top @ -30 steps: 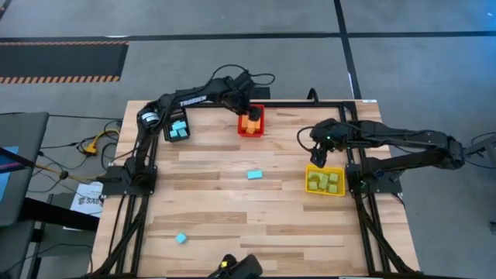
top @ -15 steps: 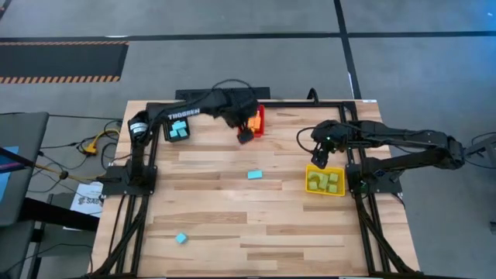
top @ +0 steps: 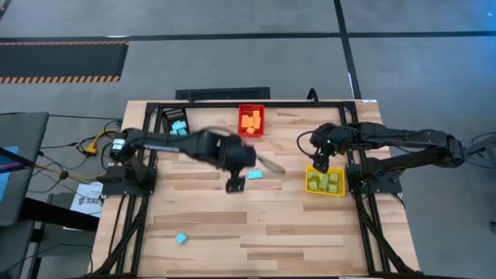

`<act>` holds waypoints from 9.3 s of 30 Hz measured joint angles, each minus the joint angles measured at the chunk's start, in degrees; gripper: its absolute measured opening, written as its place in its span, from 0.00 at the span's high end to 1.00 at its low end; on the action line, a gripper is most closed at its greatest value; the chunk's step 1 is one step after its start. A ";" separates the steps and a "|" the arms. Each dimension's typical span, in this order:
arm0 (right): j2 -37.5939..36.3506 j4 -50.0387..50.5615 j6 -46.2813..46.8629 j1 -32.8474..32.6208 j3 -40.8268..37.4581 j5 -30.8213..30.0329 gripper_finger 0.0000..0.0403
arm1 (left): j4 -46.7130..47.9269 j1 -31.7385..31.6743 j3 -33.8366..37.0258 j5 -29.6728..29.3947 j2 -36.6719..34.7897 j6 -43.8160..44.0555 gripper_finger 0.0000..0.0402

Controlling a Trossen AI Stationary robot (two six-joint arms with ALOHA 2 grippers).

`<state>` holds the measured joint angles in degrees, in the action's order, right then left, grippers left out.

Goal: Sort & place blocks by color
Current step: Put the blue block into the black bin

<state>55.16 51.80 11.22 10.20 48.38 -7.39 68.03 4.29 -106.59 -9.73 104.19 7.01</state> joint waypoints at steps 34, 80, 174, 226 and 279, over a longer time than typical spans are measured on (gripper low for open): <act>8.56 -15.01 7.37 -12.05 0.05 3.62 0.29 | 2.68 43.58 24.36 -5.53 -3.84 78.61 0.16; 50.39 -69.17 -18.16 -4.79 -2.03 18.71 0.29 | -35.44 34.06 61.56 -28.45 -29.87 57.26 0.16; 37.52 -73.43 -23.88 -16.94 -2.88 -1.04 0.35 | -101.45 3.79 70.90 -9.74 -14.78 57.49 0.94; 27.65 -48.88 -14.20 -17.72 -2.93 -1.69 0.33 | -7.03 -58.72 41.72 -17.58 -10.79 27.32 0.85; 27.65 -48.10 -10.59 -21.08 -2.93 -1.45 0.33 | -7.38 32.82 38.42 16.25 -10.18 80.72 0.34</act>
<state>82.81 3.70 0.62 -10.87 45.45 -8.84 60.65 37.10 -68.16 6.52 94.01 87.74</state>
